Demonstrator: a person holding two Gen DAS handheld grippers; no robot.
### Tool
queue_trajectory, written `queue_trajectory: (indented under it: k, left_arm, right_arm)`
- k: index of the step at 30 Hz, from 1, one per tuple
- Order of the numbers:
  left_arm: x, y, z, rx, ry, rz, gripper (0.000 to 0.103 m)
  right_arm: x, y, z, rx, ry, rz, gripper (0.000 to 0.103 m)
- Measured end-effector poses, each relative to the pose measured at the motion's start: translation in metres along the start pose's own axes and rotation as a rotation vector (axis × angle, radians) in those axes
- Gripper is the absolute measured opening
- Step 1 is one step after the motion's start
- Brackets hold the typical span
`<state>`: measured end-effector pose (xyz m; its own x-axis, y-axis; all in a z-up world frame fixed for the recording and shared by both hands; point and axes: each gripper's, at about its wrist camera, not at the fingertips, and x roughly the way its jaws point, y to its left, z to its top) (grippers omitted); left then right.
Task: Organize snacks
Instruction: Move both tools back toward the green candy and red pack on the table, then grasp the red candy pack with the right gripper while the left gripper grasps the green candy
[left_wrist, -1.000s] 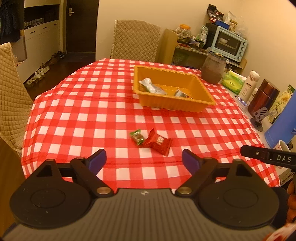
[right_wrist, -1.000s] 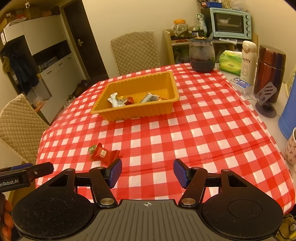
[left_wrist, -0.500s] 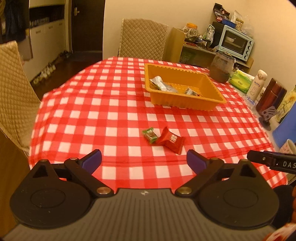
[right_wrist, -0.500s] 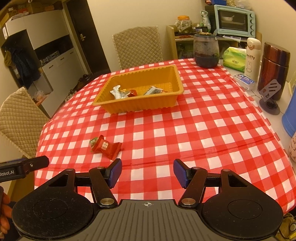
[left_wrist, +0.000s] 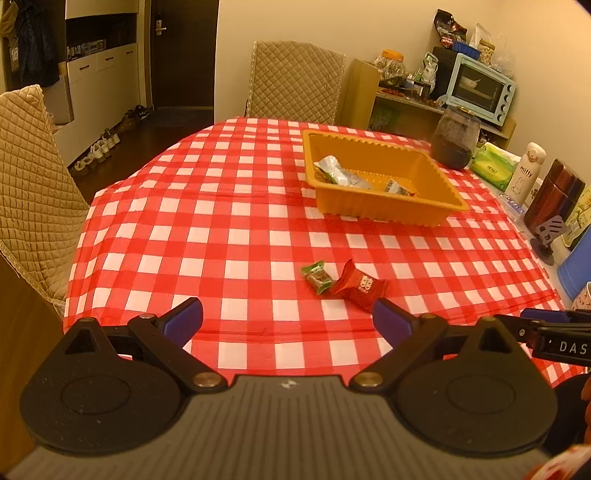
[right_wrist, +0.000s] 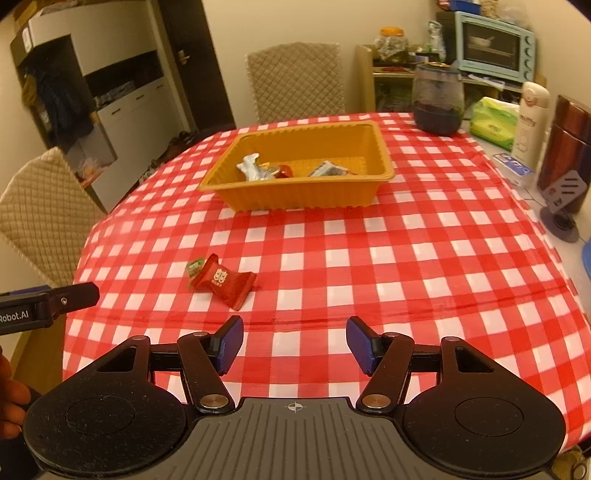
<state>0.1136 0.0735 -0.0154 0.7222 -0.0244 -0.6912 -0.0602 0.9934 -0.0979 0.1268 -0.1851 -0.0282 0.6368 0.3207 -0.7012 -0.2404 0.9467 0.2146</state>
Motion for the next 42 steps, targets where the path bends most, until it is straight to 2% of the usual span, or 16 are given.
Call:
queue_trajectory:
  k: [2, 3, 7, 26, 35, 37, 39, 42]
  left_arm:
    - [0.004, 0.003, 0.001, -0.003, 0.011, -0.005, 0.098]
    - [0.007, 0.005, 0.001, -0.012, 0.021, -0.009, 0.098]
    - [0.018, 0.012, 0.002, -0.039, 0.064, -0.016, 0.098]
    - [0.075, 0.033, 0.011, -0.033, 0.132, 0.028, 0.098]
    - [0.090, 0.039, 0.015, -0.043, 0.137, 0.019, 0.098]
    - [0.091, 0.040, 0.015, -0.048, 0.138, 0.013, 0.098]
    - [0.092, 0.041, 0.015, -0.052, 0.138, 0.015, 0.098]
    - [0.094, 0.043, 0.014, -0.060, 0.138, 0.015, 0.098]
  right_arm:
    - [0.006, 0.002, 0.000, -0.010, 0.003, 0.005, 0.079]
    - [0.008, 0.002, 0.001, -0.013, 0.002, 0.012, 0.080]
    - [0.023, 0.007, 0.003, -0.039, 0.019, 0.028, 0.080]
    - [0.098, 0.019, 0.016, -0.131, 0.089, 0.043, 0.080]
    - [0.127, 0.037, 0.022, -0.274, 0.066, 0.102, 0.080]
    - [0.133, 0.044, 0.021, -0.327, 0.052, 0.116, 0.077]
    - [0.141, 0.051, 0.022, -0.383, 0.047, 0.127, 0.066]
    - [0.152, 0.062, 0.021, -0.476, 0.048, 0.115, 0.061]
